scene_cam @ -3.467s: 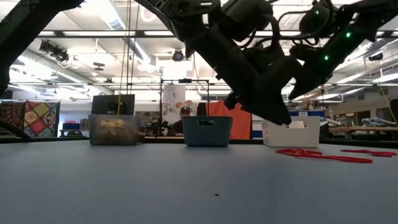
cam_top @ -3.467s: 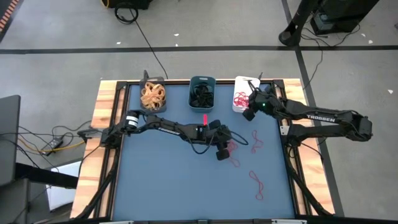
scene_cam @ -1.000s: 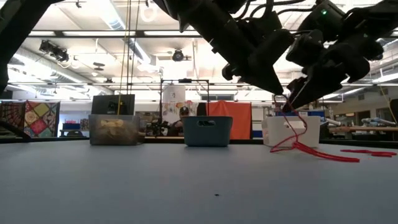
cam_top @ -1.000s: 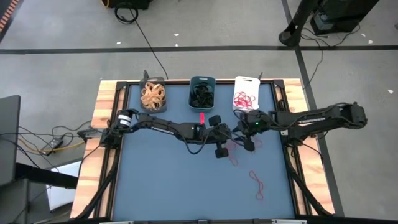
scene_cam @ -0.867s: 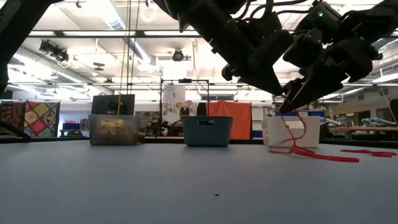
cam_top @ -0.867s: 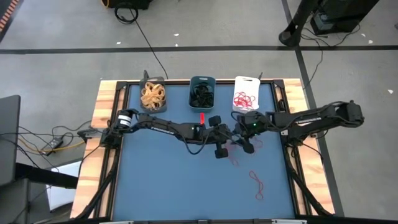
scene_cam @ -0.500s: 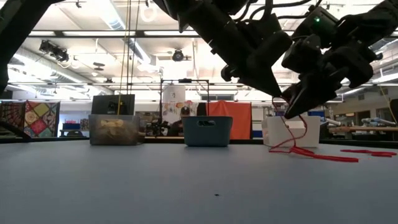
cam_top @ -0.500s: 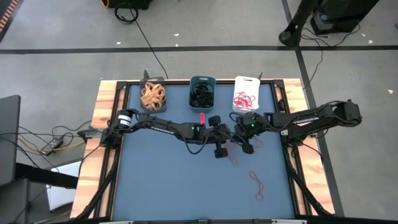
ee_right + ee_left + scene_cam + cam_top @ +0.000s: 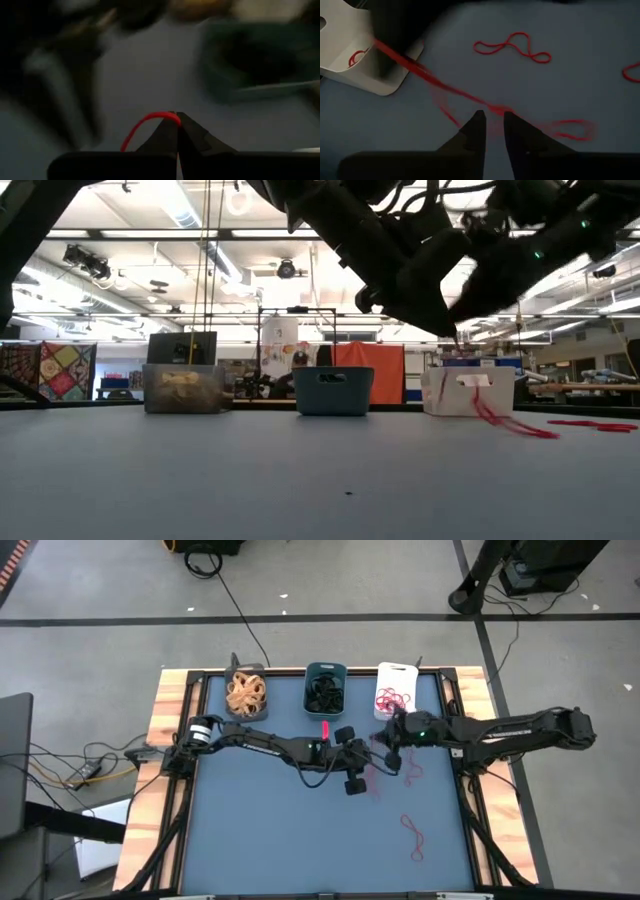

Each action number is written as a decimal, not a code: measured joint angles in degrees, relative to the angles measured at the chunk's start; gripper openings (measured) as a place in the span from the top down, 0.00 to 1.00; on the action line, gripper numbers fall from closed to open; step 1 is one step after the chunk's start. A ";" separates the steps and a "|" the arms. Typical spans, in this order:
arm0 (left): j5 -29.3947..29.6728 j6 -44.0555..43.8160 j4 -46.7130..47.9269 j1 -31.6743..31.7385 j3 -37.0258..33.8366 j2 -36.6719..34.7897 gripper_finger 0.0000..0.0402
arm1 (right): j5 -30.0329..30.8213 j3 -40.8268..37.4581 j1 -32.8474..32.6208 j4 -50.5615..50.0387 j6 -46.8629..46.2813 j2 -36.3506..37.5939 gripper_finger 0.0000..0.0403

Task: Sort rubber bands into baskets
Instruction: Put the red rubber band into the white bin

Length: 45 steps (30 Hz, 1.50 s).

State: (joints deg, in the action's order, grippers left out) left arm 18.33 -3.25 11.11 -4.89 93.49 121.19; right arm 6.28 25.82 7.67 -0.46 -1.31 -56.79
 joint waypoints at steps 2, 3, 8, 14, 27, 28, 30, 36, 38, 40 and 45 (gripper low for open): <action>-0.01 -0.27 0.28 0.00 0.02 0.00 0.80 | 5.79 1.24 0.06 -0.04 0.15 2.02 0.98; -0.02 -0.36 0.57 0.00 0.02 0.00 0.79 | 7.99 2.03 0.04 -0.03 1.03 3.00 0.98; -0.07 -1.66 1.23 -0.11 0.02 0.00 0.78 | 12.07 6.46 0.02 -0.66 5.73 6.50 0.98; -0.07 -1.68 2.47 -0.11 0.02 0.00 0.78 | 15.20 11.07 -1.11 -3.85 8.32 8.21 0.98; 0.31 -2.25 3.57 -0.11 0.02 0.00 0.78 | 28.38 11.48 -1.12 -9.81 10.50 5.74 0.98; 0.55 -2.61 3.51 -0.09 0.02 0.00 0.78 | 30.64 11.50 -0.45 -9.38 12.01 5.34 0.98; 0.88 -3.02 3.58 0.17 0.02 0.00 0.78 | 33.68 11.50 1.52 -9.13 14.58 4.84 0.98; 1.11 -3.06 4.46 1.26 0.02 0.00 0.78 | 35.20 11.50 10.27 -8.04 15.88 3.84 0.98; 1.19 -3.08 4.54 1.61 0.02 0.00 0.78 | 34.63 11.50 13.47 -8.06 15.88 3.42 0.98; 1.27 -3.17 4.56 1.84 0.02 0.00 0.78 | 33.90 11.53 16.52 -7.67 15.36 2.61 0.98; 1.25 -3.40 4.62 2.16 0.02 0.00 0.78 | 27.05 11.52 23.88 -7.56 13.63 -0.88 0.94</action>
State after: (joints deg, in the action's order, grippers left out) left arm 19.57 -6.65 15.73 -2.72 93.51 121.19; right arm 33.32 37.34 31.54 -8.01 12.32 -57.67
